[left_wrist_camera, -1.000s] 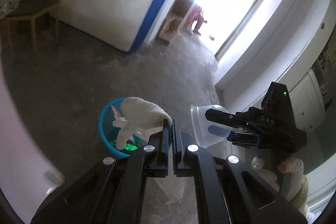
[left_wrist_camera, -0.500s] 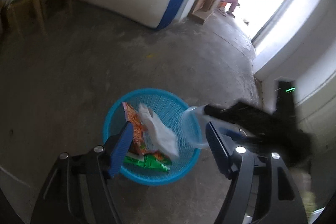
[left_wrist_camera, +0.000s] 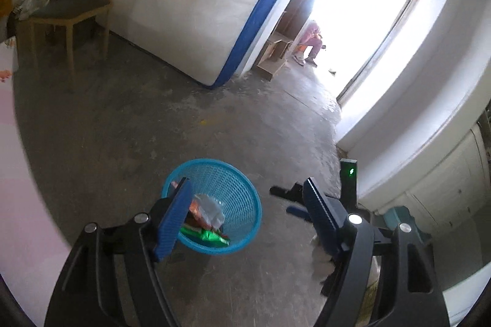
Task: Collect trash
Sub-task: 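Open the right gripper to drop the clear cup, then move both grippers back toward the table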
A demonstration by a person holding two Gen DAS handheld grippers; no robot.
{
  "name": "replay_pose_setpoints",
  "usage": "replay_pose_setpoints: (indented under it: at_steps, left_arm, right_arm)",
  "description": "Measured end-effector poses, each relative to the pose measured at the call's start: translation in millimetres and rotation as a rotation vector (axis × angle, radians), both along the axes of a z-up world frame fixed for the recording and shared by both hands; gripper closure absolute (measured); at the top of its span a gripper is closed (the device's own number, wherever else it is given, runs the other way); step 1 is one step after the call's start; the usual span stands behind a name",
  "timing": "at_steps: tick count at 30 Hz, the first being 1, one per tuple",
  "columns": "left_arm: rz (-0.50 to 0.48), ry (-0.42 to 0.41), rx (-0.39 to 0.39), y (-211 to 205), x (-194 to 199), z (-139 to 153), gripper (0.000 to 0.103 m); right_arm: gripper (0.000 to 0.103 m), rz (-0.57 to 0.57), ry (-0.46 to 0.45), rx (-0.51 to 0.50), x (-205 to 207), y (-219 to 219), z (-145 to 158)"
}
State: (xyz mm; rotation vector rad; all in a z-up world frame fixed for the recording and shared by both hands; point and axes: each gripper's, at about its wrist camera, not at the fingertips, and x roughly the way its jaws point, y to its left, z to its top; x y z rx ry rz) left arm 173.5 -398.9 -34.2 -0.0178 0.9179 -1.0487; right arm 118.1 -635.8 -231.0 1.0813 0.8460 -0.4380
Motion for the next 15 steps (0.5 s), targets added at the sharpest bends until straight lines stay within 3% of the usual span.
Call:
replay_pose_setpoints:
  at_steps: [7, 15]
  left_arm:
    - [0.031, -0.059, -0.07, 67, -19, 47, 0.029]
    - [0.202, -0.206, -0.082, 177, -27, 79, 0.028]
  right_arm:
    - [0.021, 0.116, -0.098, -0.043, -18, 34, 61]
    - [0.019, 0.288, -0.173, -0.044, 15, 83, 112]
